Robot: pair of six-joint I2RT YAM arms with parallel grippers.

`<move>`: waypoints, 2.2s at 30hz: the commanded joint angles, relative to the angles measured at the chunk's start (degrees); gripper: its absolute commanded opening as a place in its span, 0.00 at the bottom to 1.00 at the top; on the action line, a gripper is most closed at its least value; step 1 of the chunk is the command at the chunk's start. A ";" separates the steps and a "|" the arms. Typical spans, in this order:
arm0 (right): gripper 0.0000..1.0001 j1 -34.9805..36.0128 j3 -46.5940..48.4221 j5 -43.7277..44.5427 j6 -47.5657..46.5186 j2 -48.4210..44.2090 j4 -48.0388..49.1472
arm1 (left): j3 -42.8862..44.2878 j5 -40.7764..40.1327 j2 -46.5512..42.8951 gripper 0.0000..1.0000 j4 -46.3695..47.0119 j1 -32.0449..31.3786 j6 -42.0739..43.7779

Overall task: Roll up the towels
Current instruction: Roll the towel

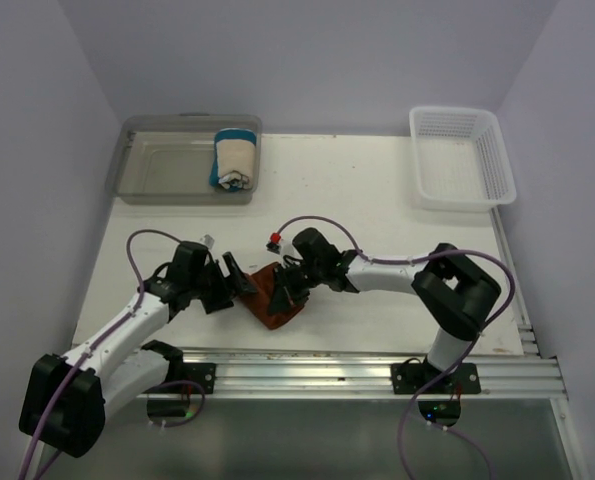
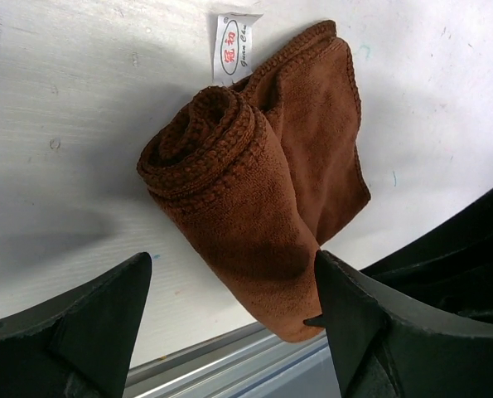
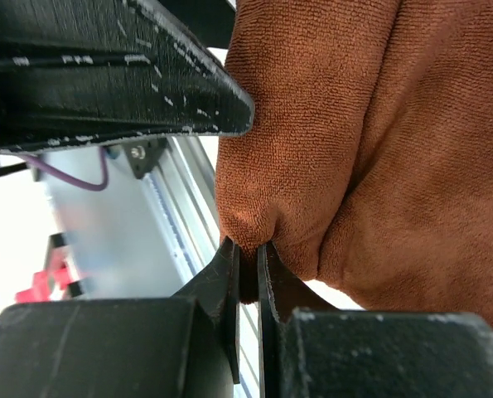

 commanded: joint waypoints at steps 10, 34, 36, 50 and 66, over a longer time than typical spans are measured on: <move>0.00 -0.84 -1.78 -6.88 4.18 2.69 7.59 | -3.43 -0.88 0.89 0.74 7.90 0.34 -0.59; 0.57 12.15 9.56 44.50 -9.79 -13.39 -23.96 | 3.60 -2.39 4.68 0.23 -1.06 0.34 -1.38; 0.57 17.60 11.49 52.59 -11.89 -13.04 -26.16 | 3.60 -2.21 4.50 0.23 -1.50 0.34 -1.73; 0.60 33.34 24.06 72.30 -19.46 2.16 -32.32 | 3.77 -1.95 4.24 0.25 -2.29 0.34 -2.88; 0.50 35.73 28.63 80.04 -19.82 13.76 -32.14 | 4.12 -1.07 4.24 0.26 -2.20 0.34 -3.32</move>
